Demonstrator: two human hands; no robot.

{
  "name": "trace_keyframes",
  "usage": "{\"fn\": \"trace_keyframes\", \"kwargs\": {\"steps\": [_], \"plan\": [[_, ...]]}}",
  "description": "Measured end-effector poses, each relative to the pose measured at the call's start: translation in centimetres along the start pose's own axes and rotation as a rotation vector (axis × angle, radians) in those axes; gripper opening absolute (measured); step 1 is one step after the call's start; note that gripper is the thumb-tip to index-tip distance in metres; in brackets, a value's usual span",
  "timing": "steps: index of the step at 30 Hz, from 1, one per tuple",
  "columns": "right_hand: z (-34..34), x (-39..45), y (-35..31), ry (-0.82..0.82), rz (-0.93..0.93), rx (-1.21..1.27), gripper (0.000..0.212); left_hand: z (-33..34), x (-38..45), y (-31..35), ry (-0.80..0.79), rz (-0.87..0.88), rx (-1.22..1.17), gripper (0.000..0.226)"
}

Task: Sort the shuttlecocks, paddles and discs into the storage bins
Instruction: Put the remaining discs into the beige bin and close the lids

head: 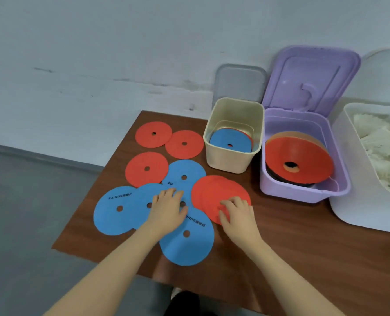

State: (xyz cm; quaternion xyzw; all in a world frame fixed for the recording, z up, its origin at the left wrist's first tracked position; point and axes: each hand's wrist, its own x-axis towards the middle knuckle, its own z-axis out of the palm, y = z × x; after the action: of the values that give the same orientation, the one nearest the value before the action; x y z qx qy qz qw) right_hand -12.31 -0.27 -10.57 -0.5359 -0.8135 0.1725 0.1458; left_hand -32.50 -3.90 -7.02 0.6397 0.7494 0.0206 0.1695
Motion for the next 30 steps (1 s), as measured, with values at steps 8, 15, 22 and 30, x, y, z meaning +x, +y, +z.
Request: {"fn": "trace_keyframes", "kwargs": {"steps": [8, 15, 22, 30], "plan": [[4.9, -4.4, -1.8, -0.215, 0.112, -0.198, 0.058, 5.9, -3.8, -3.1, -0.294, -0.077, 0.097, 0.084], [7.2, -6.5, -3.0, -0.155, 0.237, -0.141, 0.069, 6.8, -4.2, -3.3, -0.215, -0.032, 0.066, 0.076], [6.2, -6.1, -3.7, -0.122, 0.392, 0.169, 0.065, 7.2, -4.4, -4.2, -0.063, -0.057, -0.253, 0.074], [4.6, -4.9, -2.5, 0.078, 0.469, 0.493, 0.052, 5.7, -2.0, -2.9, 0.074, 0.093, -0.467, 0.062]]}}
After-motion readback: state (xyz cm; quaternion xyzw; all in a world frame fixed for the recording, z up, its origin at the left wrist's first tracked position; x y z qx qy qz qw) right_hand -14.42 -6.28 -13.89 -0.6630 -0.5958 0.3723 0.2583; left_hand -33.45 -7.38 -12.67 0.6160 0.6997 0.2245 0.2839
